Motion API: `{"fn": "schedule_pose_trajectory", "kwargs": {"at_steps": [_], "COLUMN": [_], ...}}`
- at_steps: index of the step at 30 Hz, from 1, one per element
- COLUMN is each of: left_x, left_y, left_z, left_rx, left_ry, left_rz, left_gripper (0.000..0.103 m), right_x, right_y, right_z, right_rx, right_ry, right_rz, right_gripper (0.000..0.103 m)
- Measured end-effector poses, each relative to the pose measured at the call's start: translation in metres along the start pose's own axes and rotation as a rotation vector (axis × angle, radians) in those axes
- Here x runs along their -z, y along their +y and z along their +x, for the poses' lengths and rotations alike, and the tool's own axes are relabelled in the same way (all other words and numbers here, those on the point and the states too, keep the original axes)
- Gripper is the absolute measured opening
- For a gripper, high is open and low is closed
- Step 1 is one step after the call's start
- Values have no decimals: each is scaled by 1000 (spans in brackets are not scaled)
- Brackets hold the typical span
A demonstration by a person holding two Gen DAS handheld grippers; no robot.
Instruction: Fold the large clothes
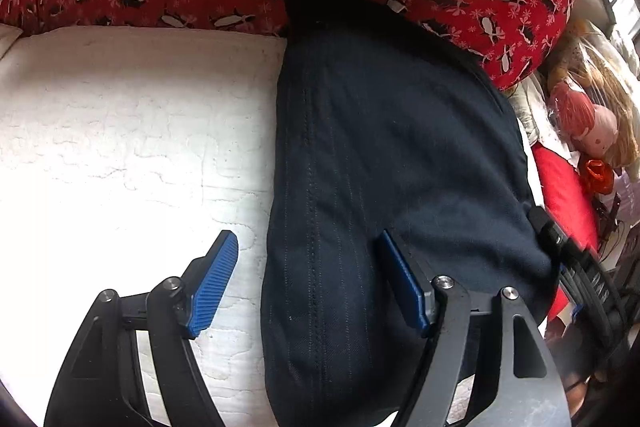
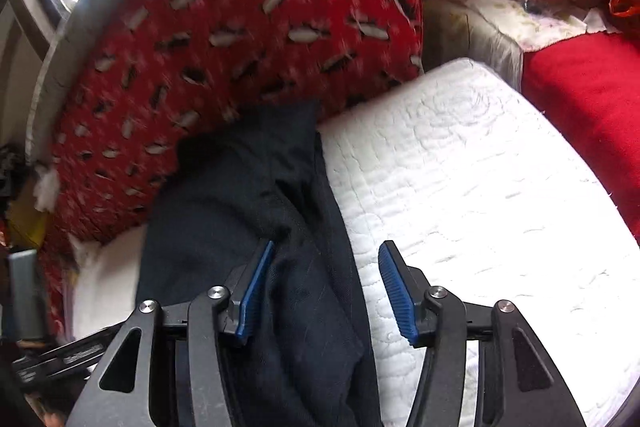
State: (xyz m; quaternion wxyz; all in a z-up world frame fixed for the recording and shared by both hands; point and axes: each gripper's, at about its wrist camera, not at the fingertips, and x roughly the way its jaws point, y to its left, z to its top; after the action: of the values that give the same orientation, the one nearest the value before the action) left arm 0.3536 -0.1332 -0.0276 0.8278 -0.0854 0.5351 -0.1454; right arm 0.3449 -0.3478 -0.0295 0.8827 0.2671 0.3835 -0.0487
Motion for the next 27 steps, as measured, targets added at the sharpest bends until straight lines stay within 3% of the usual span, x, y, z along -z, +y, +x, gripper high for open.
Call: {"fn": "schedule_pose_trajectory", "kwargs": {"at_steps": [3, 6, 8, 10, 12, 15, 20, 22, 23, 24, 27], "left_x": [2, 1, -4, -15, -26, -42, -50, -49, -50, -49, -48], "left_y": [-1, 0, 6, 20, 31, 40, 32, 28, 28, 28, 22], "left_z": [2, -1, -7, -12, -11, 0, 34, 43, 44, 44, 38], "left_rx": [8, 40, 158, 277, 329, 361, 383, 379, 378, 379, 342], "left_ry": [11, 30, 49, 52, 52, 83, 184, 199, 195, 179, 140], "left_rz": [-8, 0, -7, -62, -111, -180, -226, -234, -242, -256, -239], "left_gripper": [75, 74, 74, 74, 74, 74, 75, 75, 75, 74, 52], "right_x": [11, 20, 7, -10, -27, -46, -46, -38, -36, -36, -33], "right_y": [2, 2, 3, 0, -5, 0, 14, 13, 12, 13, 15], "right_z": [10, 13, 11, 1, -4, 12, 64, 86, 88, 87, 86], "right_rx": [41, 65, 46, 6, -44, -140, -118, -155, -175, -202, -238], "right_ry": [62, 76, 90, 49, 21, 71, 225, 309, 308, 290, 306], "right_rz": [-80, -92, -49, 13, 79, 137, 104, 106, 100, 87, 60], "right_gripper": [56, 63, 63, 66, 67, 70, 73, 81, 82, 82, 51]}}
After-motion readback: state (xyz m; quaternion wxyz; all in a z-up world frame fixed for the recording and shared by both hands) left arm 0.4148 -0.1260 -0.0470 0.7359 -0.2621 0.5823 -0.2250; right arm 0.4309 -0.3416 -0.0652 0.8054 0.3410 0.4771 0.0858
